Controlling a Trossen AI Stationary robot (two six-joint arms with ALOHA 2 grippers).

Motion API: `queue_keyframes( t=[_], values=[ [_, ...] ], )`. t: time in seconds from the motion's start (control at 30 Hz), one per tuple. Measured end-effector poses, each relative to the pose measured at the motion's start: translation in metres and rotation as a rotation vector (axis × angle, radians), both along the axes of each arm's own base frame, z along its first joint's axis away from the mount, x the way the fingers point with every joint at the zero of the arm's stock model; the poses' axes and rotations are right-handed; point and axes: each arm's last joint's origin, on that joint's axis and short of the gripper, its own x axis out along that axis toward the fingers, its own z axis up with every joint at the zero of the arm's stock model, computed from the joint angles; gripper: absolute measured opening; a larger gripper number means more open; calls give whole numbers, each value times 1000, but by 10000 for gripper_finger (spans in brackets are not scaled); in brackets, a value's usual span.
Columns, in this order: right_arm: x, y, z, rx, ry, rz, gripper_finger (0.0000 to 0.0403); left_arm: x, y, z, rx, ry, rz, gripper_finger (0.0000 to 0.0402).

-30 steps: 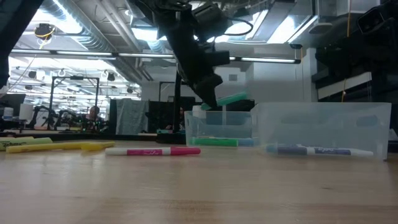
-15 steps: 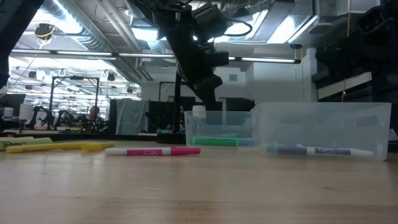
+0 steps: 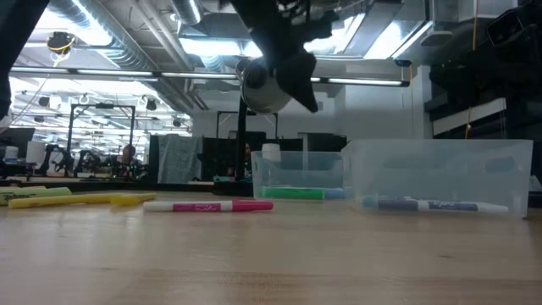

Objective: Pick & Place Markers
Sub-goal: Put the pink marker pen into the bottom transparent bin

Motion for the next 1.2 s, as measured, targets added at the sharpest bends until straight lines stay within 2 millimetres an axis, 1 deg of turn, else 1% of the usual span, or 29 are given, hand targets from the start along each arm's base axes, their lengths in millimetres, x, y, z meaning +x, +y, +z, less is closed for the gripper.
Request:
queue_keyframes(
  t=[0.2,0.3,0.47,0.63,0.73,0.9,1.0,1.1,1.2],
  values=[
    [0,0,0,0,0,0,244,-2,-31,4,23,61,-101,146],
    [0,0,0,0,0,0,244,-6,-41,1,14,103,-122,148],
    [0,0,0,0,0,0,244,-14,-54,-3,-37,154,-79,141],
    [0,0,0,0,0,0,244,-22,-66,-8,-99,182,4,134],
    [0,0,0,0,0,0,244,-28,-75,-20,-127,201,43,131],
    [0,0,0,0,0,0,244,-44,-96,-41,-176,236,108,130],
    [0,0,0,0,0,0,244,-55,-107,-56,-210,250,176,129],
    [0,0,0,0,0,0,244,-65,-113,-70,-229,262,248,130],
    [0,0,0,0,0,0,244,-71,-117,-80,-238,258,289,131]
  ],
)
